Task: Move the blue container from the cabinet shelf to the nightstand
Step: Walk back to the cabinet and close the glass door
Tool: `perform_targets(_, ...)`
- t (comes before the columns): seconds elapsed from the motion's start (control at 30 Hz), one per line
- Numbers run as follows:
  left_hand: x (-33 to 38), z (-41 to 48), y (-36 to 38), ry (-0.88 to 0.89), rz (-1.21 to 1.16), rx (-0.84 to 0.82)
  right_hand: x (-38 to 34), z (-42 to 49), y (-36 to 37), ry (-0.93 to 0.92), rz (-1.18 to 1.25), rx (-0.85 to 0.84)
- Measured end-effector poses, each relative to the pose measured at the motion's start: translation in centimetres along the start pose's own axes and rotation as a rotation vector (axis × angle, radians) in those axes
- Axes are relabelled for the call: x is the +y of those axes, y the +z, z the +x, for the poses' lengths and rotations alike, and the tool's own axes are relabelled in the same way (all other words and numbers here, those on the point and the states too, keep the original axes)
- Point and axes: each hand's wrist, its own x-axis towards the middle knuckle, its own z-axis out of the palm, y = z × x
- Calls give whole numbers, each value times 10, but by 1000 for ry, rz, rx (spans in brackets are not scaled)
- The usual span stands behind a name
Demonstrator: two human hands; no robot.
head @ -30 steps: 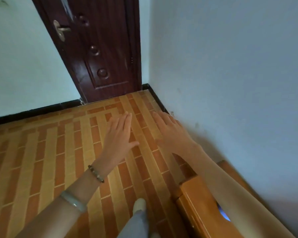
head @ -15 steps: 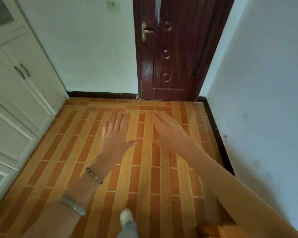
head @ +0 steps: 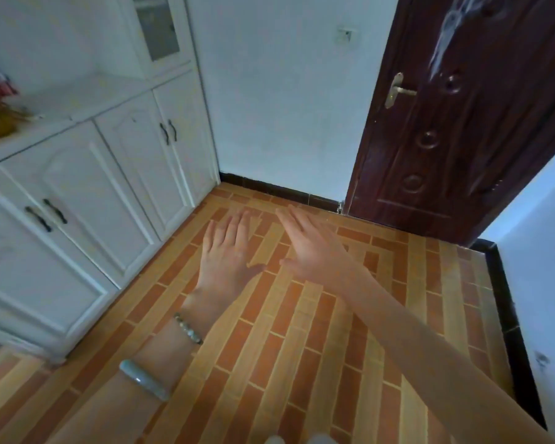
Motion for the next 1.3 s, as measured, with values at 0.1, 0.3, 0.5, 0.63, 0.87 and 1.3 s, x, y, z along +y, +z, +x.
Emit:
perform_targets(0.1, -28, 11, 1, -57, 9, 14, -13, 38, 4, -62, 11, -10)
perform_targets(0.3, -85, 38, 8, -197, 37, 35, -34, 119, 19, -228, 14, -30)
perform_targets(0.5, -148, 78, 25, -368, 104, 49, -49, 216, 44, -392, 41, -48)
perform_targets(0.63, -185, 109, 30, -493, 140, 69, -57, 285, 52, -518, 40, -77)
perform_targets(0.87, -241, 153, 30, -667, 241, 108, -81, 384, 57, -708, 105, -128)
perform_targets(1.3, -366, 172, 44, -883, 330, 100, -177, 509, 109, -930, 139, -160)
